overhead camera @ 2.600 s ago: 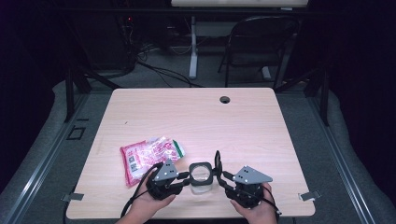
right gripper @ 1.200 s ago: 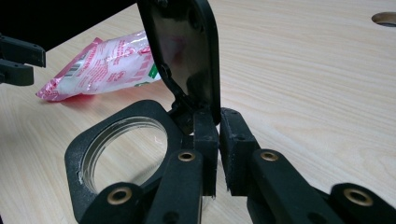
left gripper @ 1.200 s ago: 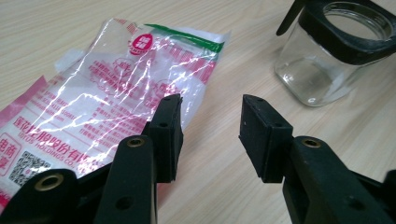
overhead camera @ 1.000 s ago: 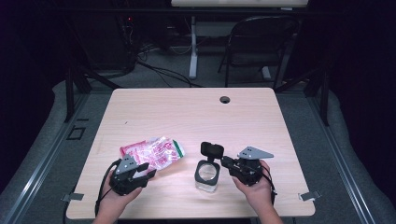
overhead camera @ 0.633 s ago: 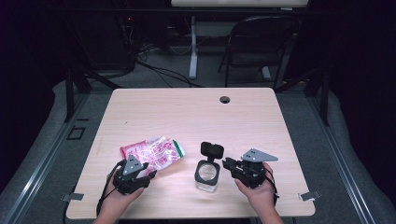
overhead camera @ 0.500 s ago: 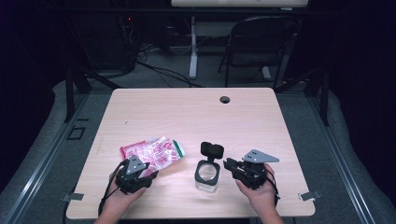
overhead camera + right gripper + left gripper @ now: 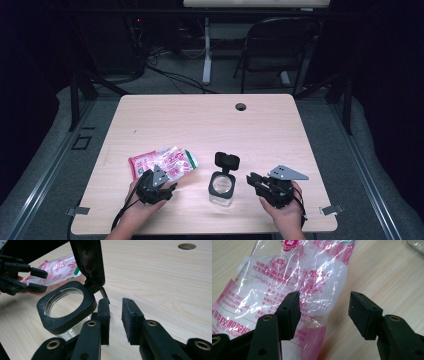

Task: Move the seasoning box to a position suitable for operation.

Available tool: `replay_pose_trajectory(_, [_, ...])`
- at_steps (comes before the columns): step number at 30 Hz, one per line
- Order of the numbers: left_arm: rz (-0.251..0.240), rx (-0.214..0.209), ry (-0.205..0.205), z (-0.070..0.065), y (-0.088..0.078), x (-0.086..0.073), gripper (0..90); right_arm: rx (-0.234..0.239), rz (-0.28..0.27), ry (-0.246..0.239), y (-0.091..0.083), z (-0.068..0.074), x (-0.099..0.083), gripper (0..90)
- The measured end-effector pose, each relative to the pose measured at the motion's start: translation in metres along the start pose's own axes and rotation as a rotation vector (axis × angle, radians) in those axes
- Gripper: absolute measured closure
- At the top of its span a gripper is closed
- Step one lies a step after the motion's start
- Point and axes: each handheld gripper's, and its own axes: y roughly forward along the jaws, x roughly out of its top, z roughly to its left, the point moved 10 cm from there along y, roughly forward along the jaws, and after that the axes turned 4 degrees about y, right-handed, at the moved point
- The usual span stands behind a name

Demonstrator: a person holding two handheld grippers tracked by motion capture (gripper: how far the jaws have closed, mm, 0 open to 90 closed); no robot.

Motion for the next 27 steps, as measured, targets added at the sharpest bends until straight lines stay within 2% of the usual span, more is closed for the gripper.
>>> replay_pose_trajectory(2, [0.009, 0.013, -0.001, 0.0, 0.004, 0.0, 42.2, -0.004, 0.002, 0.0, -0.002, -0.001, -0.001, 76.5])
replay_pose_trajectory(7, [0.024, 0.055, 0.029, 0.002, 0.008, 0.001, 41.3, -0.012, -0.001, 0.008, -0.006, -0.002, -0.003, 76.2])
replay_pose_trajectory(8, [0.039, 0.083, 0.063, 0.003, 0.011, 0.0, 41.3, -0.017, -0.004, 0.009, -0.007, -0.003, -0.004, 76.0])
replay_pose_trajectory(9, [0.039, 0.083, 0.063, 0.003, 0.011, 0.0, 41.3, -0.018, -0.005, 0.01, -0.008, -0.003, -0.004, 76.0])
replay_pose_trajectory(10, [0.051, 0.11, 0.091, 0.004, 0.013, -0.001, 41.3, -0.021, -0.004, 0.007, -0.009, -0.004, -0.004, 76.0])
replay_pose_trajectory(11, [0.051, 0.11, 0.091, 0.004, 0.013, -0.001, 41.4, -0.021, -0.004, 0.007, -0.009, -0.004, -0.004, 76.0])
replay_pose_trajectory(12, [0.052, 0.131, 0.105, 0.006, 0.014, -0.001, 41.6, -0.018, -0.01, 0.014, -0.01, -0.004, -0.004, 76.0])
replay_pose_trajectory(15, [0.052, 0.136, 0.101, 0.008, 0.014, -0.001, 43.8, -0.022, -0.015, 0.017, -0.011, -0.005, -0.004, 76.0])
replay_pose_trajectory(16, [0.05, 0.131, 0.085, 0.009, 0.013, -0.001, 44.8, -0.021, -0.013, 0.018, -0.011, -0.005, -0.004, 76.0])
replay_pose_trajectory(20, [0.034, 0.116, 0.061, 0.009, 0.012, -0.001, 48.6, -0.022, -0.013, 0.015, -0.011, -0.005, -0.004, 76.0])
replay_pose_trajectory(27, [0.001, 0.07, 0.017, 0.008, 0.007, 0.001, 65.0, -0.018, -0.016, 0.01, -0.009, -0.003, -0.002, 75.7])
